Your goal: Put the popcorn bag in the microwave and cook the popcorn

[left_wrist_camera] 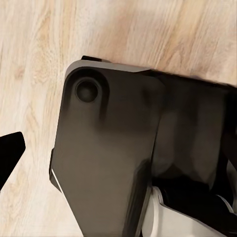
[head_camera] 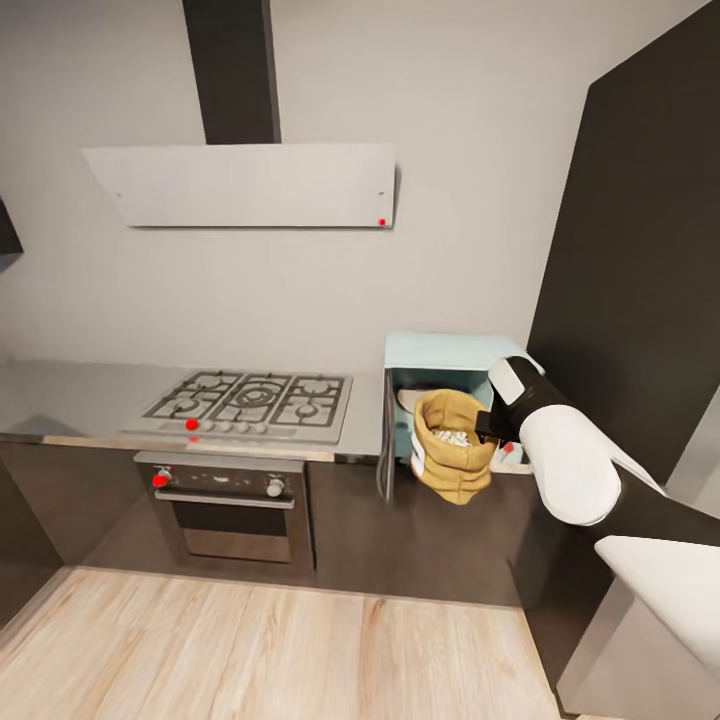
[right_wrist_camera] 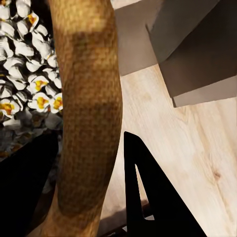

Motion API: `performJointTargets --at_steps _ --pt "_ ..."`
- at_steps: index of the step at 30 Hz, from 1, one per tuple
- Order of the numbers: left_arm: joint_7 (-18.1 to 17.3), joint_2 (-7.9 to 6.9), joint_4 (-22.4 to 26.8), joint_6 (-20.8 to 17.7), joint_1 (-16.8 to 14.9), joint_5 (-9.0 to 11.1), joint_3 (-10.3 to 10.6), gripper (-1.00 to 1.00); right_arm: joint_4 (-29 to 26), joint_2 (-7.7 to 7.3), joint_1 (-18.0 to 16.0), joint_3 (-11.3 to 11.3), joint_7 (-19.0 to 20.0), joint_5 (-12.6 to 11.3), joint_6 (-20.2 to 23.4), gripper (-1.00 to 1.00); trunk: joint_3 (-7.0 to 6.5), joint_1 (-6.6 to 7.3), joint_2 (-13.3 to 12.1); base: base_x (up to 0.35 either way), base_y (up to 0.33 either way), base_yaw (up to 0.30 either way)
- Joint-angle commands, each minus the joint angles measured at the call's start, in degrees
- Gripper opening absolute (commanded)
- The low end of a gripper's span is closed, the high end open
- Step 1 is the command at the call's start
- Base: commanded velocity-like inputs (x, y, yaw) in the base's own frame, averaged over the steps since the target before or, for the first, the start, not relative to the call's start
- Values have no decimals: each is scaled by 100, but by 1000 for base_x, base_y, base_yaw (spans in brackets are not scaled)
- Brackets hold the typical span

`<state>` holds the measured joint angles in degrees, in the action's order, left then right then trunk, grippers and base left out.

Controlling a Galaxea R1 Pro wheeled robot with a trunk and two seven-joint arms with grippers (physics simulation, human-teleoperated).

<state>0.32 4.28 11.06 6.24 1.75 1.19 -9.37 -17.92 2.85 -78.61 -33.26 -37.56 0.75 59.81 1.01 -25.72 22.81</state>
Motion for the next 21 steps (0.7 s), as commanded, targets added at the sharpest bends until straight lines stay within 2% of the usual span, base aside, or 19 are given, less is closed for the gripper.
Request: performJointTargets --at_steps 1,4,13,21 --pt "3 3 10 3 1 13 -9 100 -9 5 -5 -31 -26 4 19 -100 11 -6 10 313 0 0" --pt "0 0 10 5 4 -1 -16 100 -9 5 -5 -31 -29 4 19 -100 11 -6 10 278 0 0" --pt "-2 3 10 9 10 -20 -5 100 -9 -4 -5 -40 -30 4 19 -100 11 -6 10 45 0 0" --pt "-4 1 10 4 9 -17 8 100 -9 -11 -5 -40 -29 4 19 -100 11 -6 10 277 0 0"
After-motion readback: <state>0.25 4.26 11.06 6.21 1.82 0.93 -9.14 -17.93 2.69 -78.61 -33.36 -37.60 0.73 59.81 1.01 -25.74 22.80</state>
